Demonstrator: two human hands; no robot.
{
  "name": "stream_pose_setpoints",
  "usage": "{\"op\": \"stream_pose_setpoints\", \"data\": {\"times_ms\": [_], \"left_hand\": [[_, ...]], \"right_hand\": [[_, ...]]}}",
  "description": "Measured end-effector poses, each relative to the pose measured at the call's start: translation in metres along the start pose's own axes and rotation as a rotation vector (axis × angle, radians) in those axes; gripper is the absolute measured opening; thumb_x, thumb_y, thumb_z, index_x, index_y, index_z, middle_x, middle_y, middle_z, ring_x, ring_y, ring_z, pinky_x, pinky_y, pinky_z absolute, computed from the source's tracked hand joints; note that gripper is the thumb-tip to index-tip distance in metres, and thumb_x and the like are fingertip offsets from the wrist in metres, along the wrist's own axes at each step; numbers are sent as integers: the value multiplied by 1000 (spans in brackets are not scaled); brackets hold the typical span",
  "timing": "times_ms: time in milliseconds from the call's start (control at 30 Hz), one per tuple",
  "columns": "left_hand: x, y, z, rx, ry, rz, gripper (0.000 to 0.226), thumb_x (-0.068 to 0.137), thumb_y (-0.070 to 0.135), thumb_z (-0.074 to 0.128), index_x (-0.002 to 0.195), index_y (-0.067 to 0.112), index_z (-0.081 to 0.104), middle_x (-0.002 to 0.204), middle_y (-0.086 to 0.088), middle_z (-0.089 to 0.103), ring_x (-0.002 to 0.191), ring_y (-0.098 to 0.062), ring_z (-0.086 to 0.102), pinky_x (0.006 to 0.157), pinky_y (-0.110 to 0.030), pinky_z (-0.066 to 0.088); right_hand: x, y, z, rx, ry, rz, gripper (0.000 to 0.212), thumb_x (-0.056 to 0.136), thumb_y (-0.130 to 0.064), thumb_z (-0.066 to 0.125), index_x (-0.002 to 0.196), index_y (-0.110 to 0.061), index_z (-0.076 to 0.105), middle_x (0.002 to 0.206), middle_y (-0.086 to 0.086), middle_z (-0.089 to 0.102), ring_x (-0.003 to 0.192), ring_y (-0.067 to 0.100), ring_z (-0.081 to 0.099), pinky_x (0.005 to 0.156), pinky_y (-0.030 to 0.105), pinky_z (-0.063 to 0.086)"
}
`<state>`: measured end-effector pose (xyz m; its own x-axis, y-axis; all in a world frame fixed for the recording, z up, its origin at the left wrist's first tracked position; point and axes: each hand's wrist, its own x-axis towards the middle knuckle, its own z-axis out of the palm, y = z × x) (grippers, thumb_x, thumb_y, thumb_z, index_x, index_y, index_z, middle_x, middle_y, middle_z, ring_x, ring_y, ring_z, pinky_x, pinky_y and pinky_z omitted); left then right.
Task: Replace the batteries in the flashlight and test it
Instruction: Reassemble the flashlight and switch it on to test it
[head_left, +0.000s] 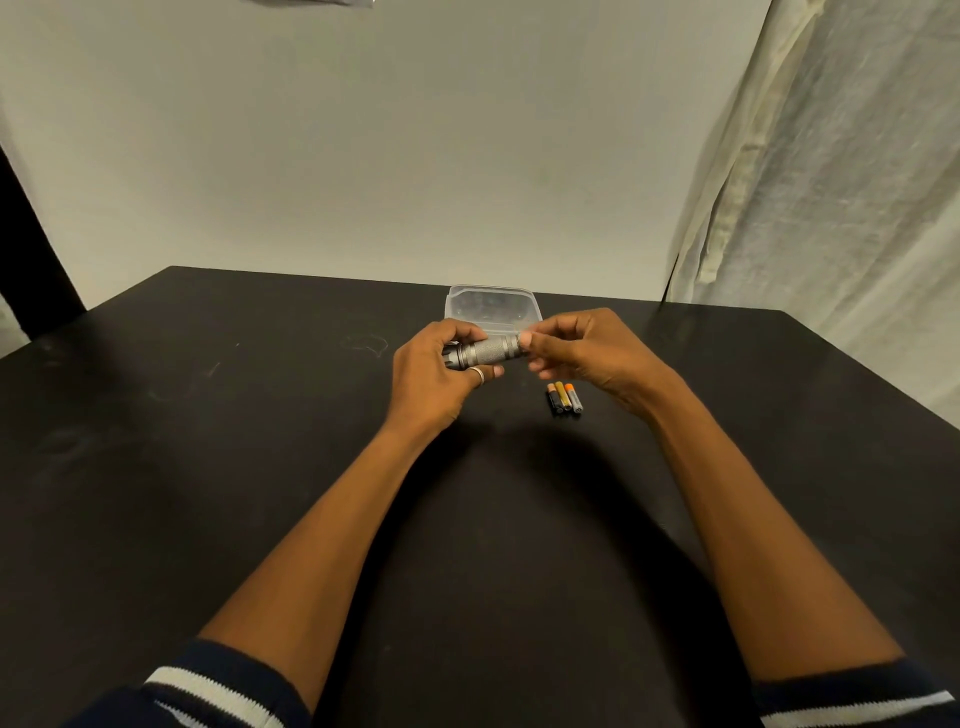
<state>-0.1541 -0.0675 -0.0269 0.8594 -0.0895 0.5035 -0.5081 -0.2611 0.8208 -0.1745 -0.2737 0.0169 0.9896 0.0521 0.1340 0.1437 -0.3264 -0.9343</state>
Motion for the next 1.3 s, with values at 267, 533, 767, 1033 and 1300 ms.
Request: {"op": "stream_pose_setpoints", "data": {"times_ms": [267, 533, 767, 1033, 1300], "left_hand": [[1, -1, 1, 0, -1, -6, 39, 69, 10, 92, 102, 12, 72, 101, -3, 70, 87, -11, 66, 74, -12, 54], [1, -1, 0, 2, -2, -1, 37, 70, 9, 91, 102, 12, 72, 101, -2, 70, 86, -9, 65, 73, -10, 52], [1, -2, 1, 0, -3, -6, 38, 69, 10, 92, 102, 12, 72, 100, -2, 70, 84, -8, 65, 72, -11, 52], [2, -2, 1, 0, -3, -4, 37, 69, 10, 92, 101, 12, 72, 101, -3, 71, 86, -10, 65, 73, -13, 54], [1, -2, 1, 15, -7, 7, 38, 69, 10, 92, 102, 13, 72, 101, -2, 70, 84, -5, 64, 71, -10, 51]], "right_hand": [[0, -1, 4, 88, 9, 39, 25, 91, -26, 76, 107, -6, 75, 84, 6, 78, 78, 13, 76, 70, 20, 60], [-1, 0, -4, 92, -44, 11, 33, 83, -1, 80, 113, -13, 76, 108, 4, 78, 97, 23, 77, 83, 28, 62], [-2, -2, -5, 131, -68, 8, 34, 87, 4, 75, 118, -8, 72, 97, 8, 78, 93, 24, 77, 80, 30, 62], [-4, -3, -3, 102, -34, 3, 28, 87, -7, 78, 115, -7, 73, 103, 18, 78, 90, 20, 78, 75, 23, 61], [-2, -1, 0, 26, -15, 20, 19, 93, -24, 74, 105, -9, 76, 84, 5, 79, 78, 13, 75, 71, 23, 62]]}}
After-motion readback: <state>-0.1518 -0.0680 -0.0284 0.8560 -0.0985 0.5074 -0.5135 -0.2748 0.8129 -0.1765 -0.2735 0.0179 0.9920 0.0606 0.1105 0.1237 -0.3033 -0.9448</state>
